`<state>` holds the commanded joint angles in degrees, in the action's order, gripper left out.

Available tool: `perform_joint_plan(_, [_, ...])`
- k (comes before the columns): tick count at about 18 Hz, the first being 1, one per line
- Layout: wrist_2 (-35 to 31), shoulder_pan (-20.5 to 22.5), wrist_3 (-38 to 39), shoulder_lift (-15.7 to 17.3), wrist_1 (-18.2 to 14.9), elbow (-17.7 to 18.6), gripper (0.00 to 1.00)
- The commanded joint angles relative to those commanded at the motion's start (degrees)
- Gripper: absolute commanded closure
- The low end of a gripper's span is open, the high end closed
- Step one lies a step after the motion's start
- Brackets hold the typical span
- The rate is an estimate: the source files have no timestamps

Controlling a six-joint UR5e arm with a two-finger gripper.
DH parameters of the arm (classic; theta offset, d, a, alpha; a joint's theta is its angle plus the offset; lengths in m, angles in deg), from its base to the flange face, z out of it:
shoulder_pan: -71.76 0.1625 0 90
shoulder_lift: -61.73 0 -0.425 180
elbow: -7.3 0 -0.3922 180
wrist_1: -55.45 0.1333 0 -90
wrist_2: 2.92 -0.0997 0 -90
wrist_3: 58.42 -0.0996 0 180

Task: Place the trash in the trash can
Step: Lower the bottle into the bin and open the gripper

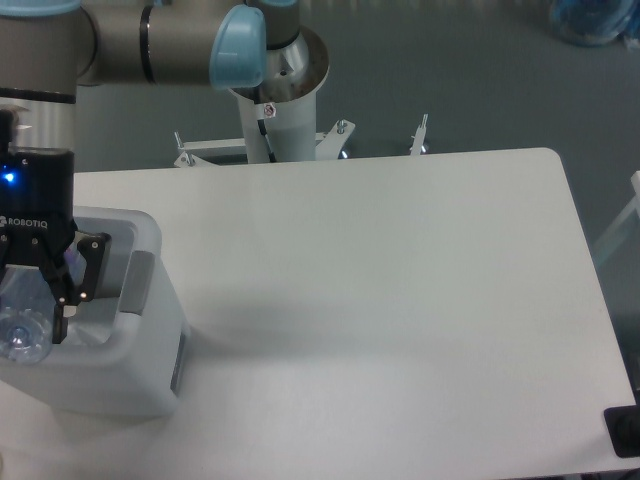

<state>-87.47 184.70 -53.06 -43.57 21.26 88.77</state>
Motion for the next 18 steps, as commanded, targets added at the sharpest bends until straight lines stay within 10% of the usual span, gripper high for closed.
perform_joint_plan(11, [0.09,0.00,-0.09,3.96,0.00,3.96,0.26])
perform_joint_plan(14, [0.00,0.26,-0.96,4.14,-0.09,3.87,0.01])
perform_joint_plan(18, [-6.92,5.17,-4.82,5.19,-0.44,5.01,0.00])
